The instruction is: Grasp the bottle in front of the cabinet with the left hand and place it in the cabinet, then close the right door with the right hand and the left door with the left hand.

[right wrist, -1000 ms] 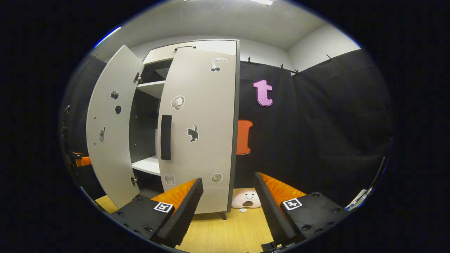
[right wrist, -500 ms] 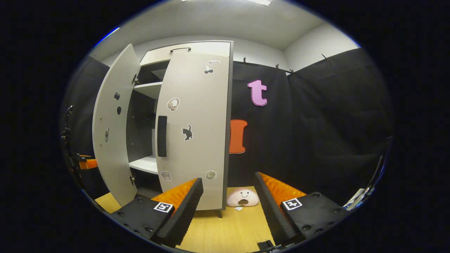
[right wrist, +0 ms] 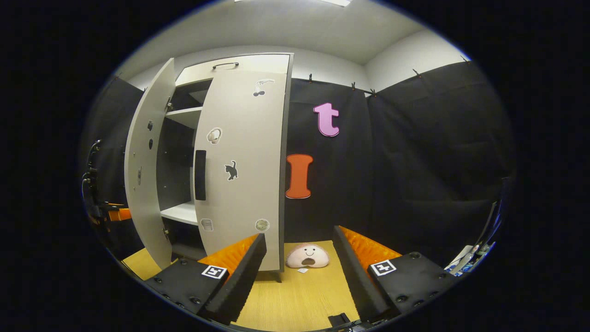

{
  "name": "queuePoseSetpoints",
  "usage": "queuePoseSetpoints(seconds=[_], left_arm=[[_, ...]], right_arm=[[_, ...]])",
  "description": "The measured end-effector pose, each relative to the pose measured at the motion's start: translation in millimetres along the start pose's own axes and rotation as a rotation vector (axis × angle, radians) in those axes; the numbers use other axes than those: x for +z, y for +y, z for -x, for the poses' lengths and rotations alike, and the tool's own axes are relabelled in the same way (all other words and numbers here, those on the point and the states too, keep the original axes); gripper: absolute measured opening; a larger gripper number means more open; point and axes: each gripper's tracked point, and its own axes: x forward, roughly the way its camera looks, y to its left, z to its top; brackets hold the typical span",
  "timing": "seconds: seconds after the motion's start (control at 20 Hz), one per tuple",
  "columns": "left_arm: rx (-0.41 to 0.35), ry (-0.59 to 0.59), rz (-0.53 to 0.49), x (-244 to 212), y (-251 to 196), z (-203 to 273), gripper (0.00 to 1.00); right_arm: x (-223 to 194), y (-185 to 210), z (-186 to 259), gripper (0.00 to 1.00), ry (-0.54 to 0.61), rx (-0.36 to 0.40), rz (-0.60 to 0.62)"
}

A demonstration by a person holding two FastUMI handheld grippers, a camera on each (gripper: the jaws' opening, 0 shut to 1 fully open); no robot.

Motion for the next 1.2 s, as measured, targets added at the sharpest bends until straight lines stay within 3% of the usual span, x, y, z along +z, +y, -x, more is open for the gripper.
queuePoseSetpoints(seconds=[0.35,0.6,1.2], left_arm=[[-0.043,0.012,0.019,-5.9,-25.8,-40.9,0.95],[-0.115,0.033,0.033,-12.3,-64.8,-86.6,0.95],[-0.079,0.024,0.007,-9.5,-82.1,-117.6,0.95]], right_arm=[[-7.8,-24.0,-2.8,0.97,0.016,-0.048,0.011],[-13.3,-39.9,-8.7,0.97,0.027,-0.076,0.008],[-24.0,-64.9,-28.3,0.97,0.049,-0.099,-0.014]])
